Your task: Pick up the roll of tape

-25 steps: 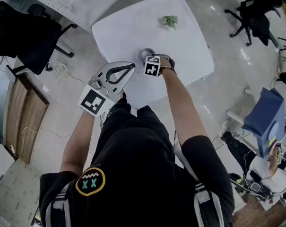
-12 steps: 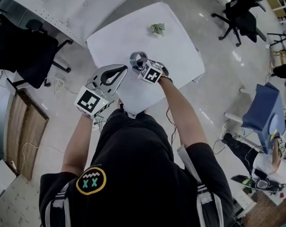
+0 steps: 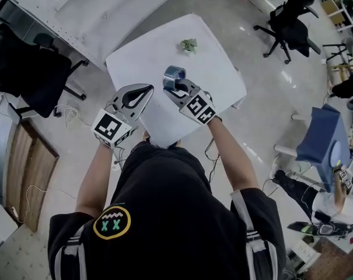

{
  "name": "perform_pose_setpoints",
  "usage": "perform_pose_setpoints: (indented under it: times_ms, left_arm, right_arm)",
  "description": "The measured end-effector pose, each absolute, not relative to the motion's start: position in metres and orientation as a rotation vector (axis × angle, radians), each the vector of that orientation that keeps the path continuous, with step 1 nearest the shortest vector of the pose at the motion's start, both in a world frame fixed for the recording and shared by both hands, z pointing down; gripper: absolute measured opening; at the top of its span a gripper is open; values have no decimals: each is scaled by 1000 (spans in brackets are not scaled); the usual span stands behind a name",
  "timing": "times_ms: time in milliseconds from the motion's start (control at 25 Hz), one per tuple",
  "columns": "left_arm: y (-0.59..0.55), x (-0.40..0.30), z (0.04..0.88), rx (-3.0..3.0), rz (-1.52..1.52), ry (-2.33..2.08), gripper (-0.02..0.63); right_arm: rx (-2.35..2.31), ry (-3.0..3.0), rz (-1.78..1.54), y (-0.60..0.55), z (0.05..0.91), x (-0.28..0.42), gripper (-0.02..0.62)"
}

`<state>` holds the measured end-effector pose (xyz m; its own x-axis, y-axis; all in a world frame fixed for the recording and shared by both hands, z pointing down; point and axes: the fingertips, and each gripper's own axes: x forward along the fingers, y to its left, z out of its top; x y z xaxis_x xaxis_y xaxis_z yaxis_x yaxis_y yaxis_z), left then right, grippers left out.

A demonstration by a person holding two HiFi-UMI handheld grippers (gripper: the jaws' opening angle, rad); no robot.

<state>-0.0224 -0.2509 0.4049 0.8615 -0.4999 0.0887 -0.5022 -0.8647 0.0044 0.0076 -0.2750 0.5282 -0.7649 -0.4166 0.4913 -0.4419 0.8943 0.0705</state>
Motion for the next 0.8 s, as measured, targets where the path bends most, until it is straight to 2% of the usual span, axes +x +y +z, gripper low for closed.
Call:
perform_pose_setpoints:
  times_ms: [480,800]
  left_arm:
    - [-237,-15,394,3034,118,-780,17]
    - [-238,-13,389,3047,122,-778,17]
  right_arm:
    - [1008,-2825,-162,-236,379,53,70]
    - [1097,-2785,-131,-232,376,70,71]
